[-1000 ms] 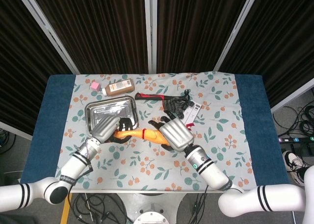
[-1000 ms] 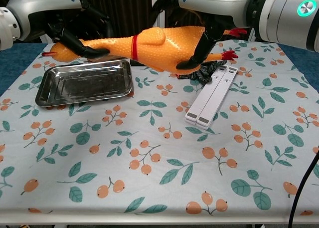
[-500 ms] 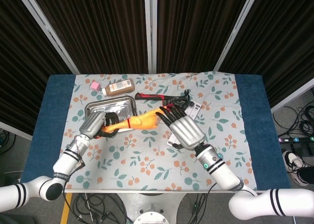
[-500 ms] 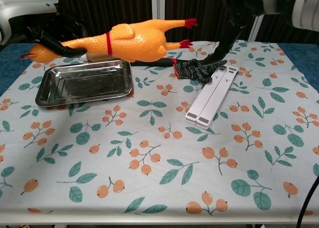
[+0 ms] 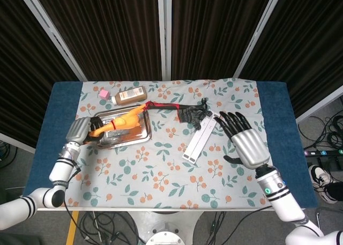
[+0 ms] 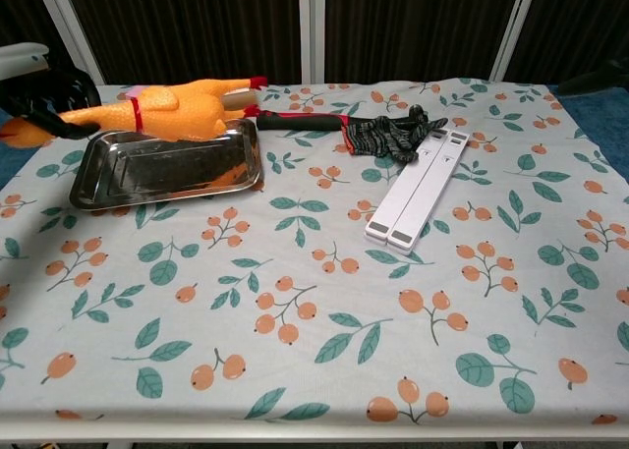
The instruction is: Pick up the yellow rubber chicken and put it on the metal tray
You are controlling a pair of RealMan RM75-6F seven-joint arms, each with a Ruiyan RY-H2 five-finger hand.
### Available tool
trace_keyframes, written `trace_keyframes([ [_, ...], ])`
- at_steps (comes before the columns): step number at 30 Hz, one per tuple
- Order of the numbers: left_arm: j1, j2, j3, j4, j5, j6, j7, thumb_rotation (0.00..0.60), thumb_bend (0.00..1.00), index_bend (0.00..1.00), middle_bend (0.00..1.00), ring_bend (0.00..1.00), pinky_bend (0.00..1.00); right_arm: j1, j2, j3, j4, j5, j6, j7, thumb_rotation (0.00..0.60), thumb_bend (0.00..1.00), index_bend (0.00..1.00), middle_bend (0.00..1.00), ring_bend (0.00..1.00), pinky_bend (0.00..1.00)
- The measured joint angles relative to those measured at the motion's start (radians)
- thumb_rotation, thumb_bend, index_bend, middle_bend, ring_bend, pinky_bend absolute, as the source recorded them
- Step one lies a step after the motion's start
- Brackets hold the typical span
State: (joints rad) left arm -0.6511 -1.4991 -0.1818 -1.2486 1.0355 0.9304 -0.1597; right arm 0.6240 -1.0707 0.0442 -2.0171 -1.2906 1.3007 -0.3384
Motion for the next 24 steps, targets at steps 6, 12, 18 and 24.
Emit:
trace_keyframes([
  [6, 0.016, -0.078, 0.001, 0.11, 0.017, -0.003, -0.019, 0.6, 0.61, 0.67, 0.67, 0.49, 0.52, -0.104, 0.047, -0.025, 0.058, -0.04, 0.06, 0.117, 0.6, 0.0, 0.0, 0.0, 0.0, 0.0],
  [12, 0.027, -0.107, -0.013, 0.133, 0.026, -0.002, -0.025, 0.6, 0.35, 0.42, 0.45, 0.31, 0.44, -0.165, 0.074, -0.018, 0.095, -0.042, 0.088, 0.192, 0.6, 0.0, 0.0, 0.0, 0.0, 0.0],
  [18, 0.035, -0.111, -0.021, 0.112, 0.019, -0.001, 0.011, 0.6, 0.21, 0.27, 0.24, 0.17, 0.36, -0.197, 0.077, -0.002, 0.123, -0.039, 0.081, 0.221, 0.6, 0.0, 0.0, 0.0, 0.0, 0.0],
  [24, 0.04, -0.105, -0.03, 0.079, 0.003, -0.001, 0.06, 0.6, 0.16, 0.22, 0.16, 0.13, 0.29, -0.215, 0.072, 0.017, 0.136, -0.036, 0.073, 0.237, 0.6, 0.0, 0.0, 0.0, 0.0, 0.0],
])
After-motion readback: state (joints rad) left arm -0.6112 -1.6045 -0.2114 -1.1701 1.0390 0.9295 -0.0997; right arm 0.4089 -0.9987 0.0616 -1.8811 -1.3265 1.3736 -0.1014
